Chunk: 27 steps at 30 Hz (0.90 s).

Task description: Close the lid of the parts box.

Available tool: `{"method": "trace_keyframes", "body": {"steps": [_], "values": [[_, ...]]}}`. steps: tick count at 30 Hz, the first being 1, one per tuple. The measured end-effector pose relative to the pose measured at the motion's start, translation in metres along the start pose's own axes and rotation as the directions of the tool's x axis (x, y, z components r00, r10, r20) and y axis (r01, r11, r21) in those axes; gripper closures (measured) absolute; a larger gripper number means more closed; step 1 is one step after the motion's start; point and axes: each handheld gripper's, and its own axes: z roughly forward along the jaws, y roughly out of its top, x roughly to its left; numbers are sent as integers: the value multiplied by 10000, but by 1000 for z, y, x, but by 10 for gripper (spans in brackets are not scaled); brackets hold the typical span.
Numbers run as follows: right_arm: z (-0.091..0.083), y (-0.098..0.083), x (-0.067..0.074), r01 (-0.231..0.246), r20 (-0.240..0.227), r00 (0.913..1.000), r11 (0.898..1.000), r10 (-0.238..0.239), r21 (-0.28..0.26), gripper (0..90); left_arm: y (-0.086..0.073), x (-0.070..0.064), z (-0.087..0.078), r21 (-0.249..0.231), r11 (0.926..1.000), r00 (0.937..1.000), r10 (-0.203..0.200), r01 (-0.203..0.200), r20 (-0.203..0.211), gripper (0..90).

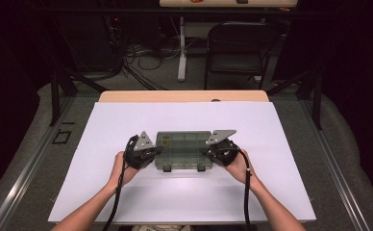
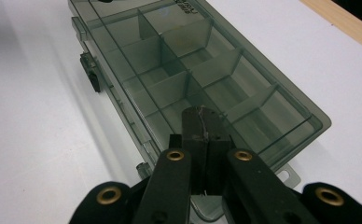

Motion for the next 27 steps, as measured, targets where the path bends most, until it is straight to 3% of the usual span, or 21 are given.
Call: {"method": "trace_keyframes", "body": {"steps": [8,18,27], "values": [[3,-3,1,7,-45,10000,9999,-6,133,900,-4,-2,2,10,10000,9999,-57,56,89,900],[5,-7,4,98,-256,9996,9993,-89,360,900,-5,-12,7,216,9995,9992,238,-245,333,900],[8,-6,6,124,-355,9993,9987,-107,498,900,-6,-13,7,250,9995,9992,165,-174,355,900]]}}
